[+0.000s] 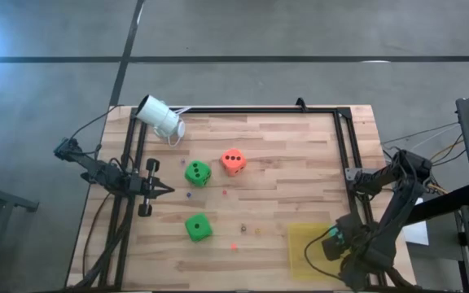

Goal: Pick & Place Dice
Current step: Put the large blue die into the yellow bin

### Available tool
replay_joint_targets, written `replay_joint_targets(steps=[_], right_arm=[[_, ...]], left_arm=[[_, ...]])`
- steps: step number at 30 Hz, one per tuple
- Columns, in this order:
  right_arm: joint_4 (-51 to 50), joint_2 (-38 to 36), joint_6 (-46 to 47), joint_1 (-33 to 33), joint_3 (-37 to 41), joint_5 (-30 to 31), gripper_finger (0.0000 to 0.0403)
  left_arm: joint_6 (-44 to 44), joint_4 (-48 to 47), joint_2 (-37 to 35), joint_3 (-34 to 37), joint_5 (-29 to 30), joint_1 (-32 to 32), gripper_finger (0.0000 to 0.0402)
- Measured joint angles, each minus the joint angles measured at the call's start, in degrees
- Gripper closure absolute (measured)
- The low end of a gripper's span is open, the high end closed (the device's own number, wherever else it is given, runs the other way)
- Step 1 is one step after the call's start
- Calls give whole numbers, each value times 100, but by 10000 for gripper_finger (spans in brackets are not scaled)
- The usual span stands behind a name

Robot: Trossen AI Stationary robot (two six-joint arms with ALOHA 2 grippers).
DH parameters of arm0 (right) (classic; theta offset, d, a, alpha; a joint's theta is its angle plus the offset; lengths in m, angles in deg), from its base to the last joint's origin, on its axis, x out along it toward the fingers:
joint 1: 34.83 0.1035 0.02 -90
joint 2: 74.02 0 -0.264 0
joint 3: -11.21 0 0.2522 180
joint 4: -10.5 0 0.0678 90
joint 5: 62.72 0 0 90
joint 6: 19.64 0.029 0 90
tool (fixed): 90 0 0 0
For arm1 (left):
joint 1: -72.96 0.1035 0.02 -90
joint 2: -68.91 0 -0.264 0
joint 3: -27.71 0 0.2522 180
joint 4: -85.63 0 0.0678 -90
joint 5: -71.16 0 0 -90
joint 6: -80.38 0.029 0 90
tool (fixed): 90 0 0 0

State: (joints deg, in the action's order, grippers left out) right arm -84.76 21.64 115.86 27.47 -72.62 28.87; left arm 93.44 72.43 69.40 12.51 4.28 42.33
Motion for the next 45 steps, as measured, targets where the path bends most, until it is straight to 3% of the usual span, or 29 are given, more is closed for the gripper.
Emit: replay_joint_targets(steps=[45], right_arm=[[24,41,43,-7,-126,-160,117]], left_arm=[[2,-35,0,-4,-1,-3,396]])
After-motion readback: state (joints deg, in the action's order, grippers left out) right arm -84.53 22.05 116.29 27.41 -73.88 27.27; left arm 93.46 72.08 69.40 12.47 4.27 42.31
